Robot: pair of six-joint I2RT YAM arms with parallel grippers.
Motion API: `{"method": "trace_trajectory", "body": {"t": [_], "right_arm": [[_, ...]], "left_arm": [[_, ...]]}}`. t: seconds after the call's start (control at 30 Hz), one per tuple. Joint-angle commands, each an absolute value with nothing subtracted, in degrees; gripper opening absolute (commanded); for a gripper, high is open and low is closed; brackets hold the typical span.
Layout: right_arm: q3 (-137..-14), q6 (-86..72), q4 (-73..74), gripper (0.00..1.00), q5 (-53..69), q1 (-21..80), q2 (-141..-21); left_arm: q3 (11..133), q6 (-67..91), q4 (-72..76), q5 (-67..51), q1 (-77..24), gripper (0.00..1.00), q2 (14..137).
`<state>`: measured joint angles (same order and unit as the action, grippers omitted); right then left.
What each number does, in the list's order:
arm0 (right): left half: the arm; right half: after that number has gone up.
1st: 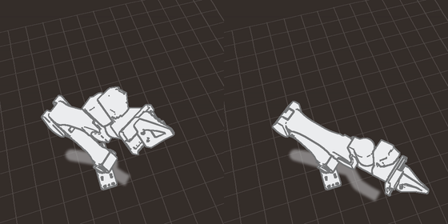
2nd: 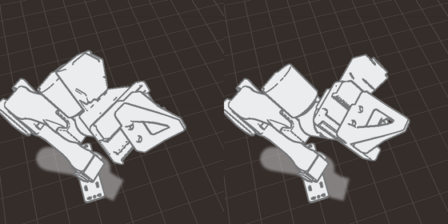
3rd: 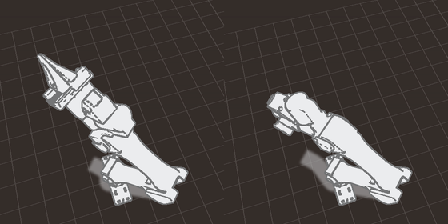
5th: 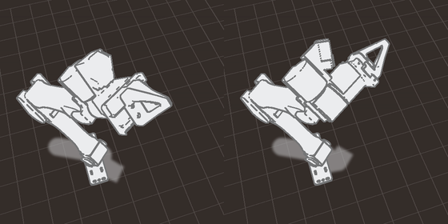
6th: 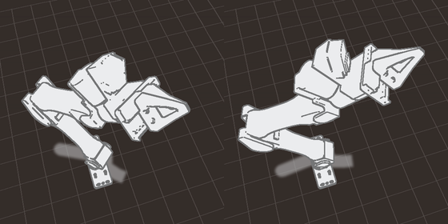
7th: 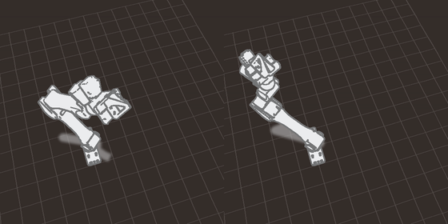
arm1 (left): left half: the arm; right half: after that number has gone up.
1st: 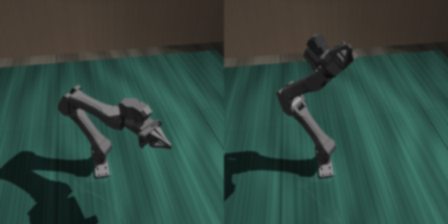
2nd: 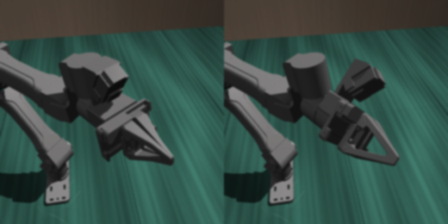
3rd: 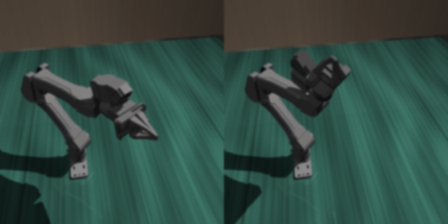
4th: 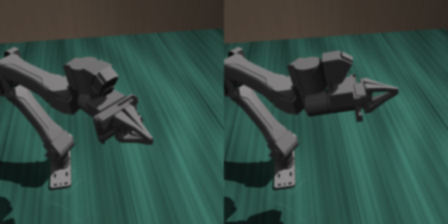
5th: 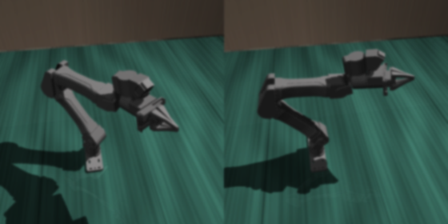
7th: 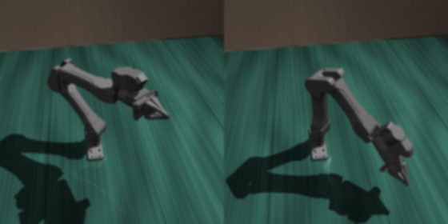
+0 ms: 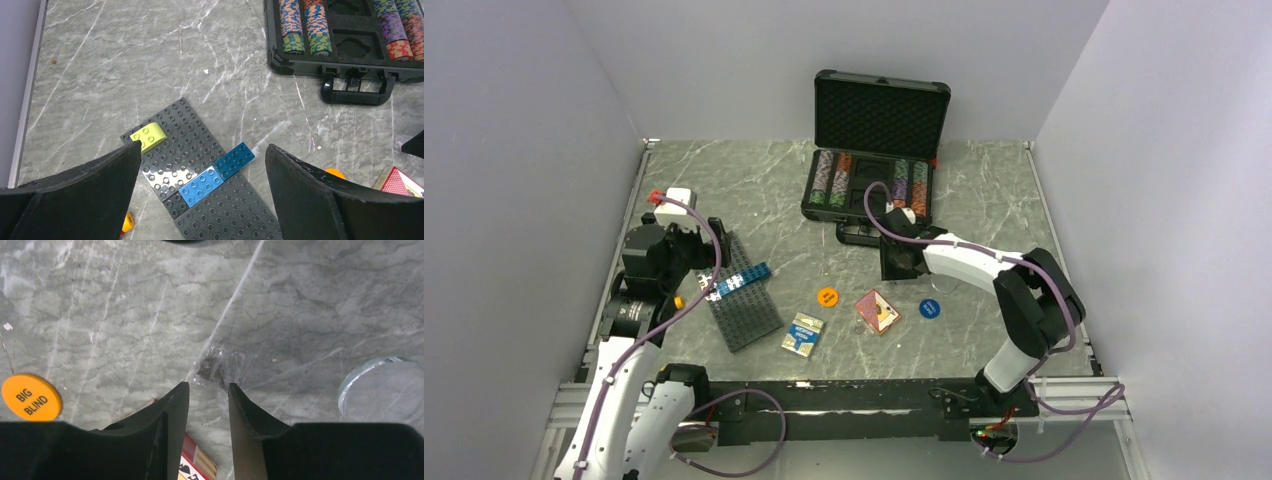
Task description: Pack up texas hold em set
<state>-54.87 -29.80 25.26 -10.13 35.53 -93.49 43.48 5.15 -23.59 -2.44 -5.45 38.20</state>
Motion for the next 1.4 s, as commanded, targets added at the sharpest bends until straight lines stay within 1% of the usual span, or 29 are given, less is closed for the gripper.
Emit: {"method": "trace_trajectory", "body": {"t": [0.0,0.3,0.7,0.93,1.03,1.1,1.2,1.37], "right_arm": [[-57.9,-30.1,23.3,0.38,-10.8,35.6,-95.3],[-58.3,-30.9,24.9,0.33,-14.3,35.8,-96.9],[-57.3,-31.2,24.9,0.27,-14.3,35.8,-97.5],[-56.7,-32.0,24.6,0.19,-13.7,35.8,-98.0],[-56.7,-32.2,24.9,0.11,-14.1,35.8,-97.9],[-56.7,-32.2,25.1,0.08,-14.3,35.8,-97.7],[-57.0,-32.1,25.4,0.00,-14.5,35.8,-97.6],[-58.0,-31.2,26.6,0.00,-14.8,35.8,-96.3]], "left_arm": [[44.2,4.5,-23.0,-1.6,-5.6,0.98,38.1],[44.6,4.5,-23.5,-1.6,-5.6,0.98,39.0],[44.8,4.4,-23.7,-1.3,-5.6,0.99,39.2],[44.8,4.4,-23.8,-1.1,-5.6,0.99,39.0],[44.7,4.4,-24.0,-1.0,-5.6,0.99,38.9],[44.8,4.5,-24.0,-1.0,-5.6,0.99,38.8],[44.8,4.5,-24.0,-1.0,-5.6,0.99,38.7],[44.8,4.5,-24.0,-0.9,-5.6,0.99,38.6]]}}
